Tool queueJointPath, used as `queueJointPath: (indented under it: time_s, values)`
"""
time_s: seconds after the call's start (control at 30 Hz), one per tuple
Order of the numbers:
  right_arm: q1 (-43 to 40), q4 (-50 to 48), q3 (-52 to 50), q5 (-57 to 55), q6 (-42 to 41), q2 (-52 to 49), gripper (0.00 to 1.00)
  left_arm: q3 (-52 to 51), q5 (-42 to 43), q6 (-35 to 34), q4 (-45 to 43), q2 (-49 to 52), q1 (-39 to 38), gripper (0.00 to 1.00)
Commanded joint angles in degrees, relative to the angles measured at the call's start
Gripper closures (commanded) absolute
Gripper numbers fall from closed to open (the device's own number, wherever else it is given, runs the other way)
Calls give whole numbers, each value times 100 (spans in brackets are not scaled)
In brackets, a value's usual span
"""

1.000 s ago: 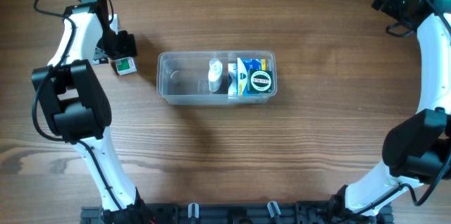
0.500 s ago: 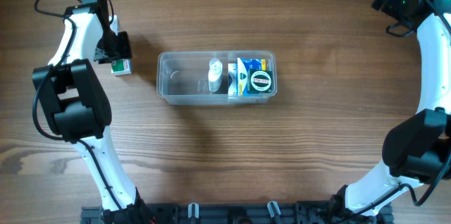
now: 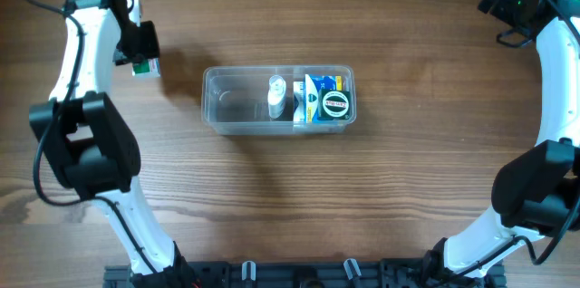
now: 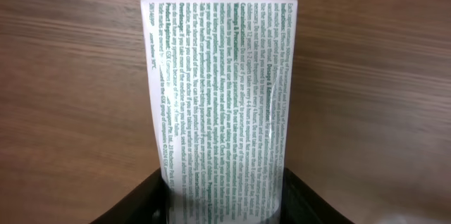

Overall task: Pack container
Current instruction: 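Lift Panadol box and carry it right over the container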

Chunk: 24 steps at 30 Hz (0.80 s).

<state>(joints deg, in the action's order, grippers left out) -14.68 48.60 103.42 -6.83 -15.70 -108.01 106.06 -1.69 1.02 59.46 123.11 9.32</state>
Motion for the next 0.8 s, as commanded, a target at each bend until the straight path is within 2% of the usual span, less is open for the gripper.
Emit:
queueJointPath:
  time_s: [0.0, 0.2, 0.3, 0.4, 0.47, 0.57, 0.67, 0.77]
  values:
    - [20, -13, -4, 50, 50, -33, 0, 142, 79, 4, 186, -535, -177, 51]
    - [20, -15, -4, 50, 52, -33, 0, 142, 975, -20, 623, -1602, -612, 51]
    - [20, -15, -4, 50, 52, -33, 0, 142, 1023, -15, 1349, -2159, -887, 51]
    - [20, -13, -4, 50, 52, -33, 0, 142, 1025, 37, 2168, -2280, -1246, 50]
    - [20, -15, -4, 50, 52, -33, 0, 142, 1025, 348, 2498, -2271, -1523, 47]
    - [20, -13, -4, 52, 52, -33, 0, 142, 1023, 785, 2629, -2269, -1829, 47]
    - [20, -15, -4, 52, 52, -33, 0, 142, 1005, 807, 2551, -2240, -1937, 51]
    - [20, -13, -4, 50, 52, -33, 0, 140, 1001, 931, 2507, -2177, -1956, 50]
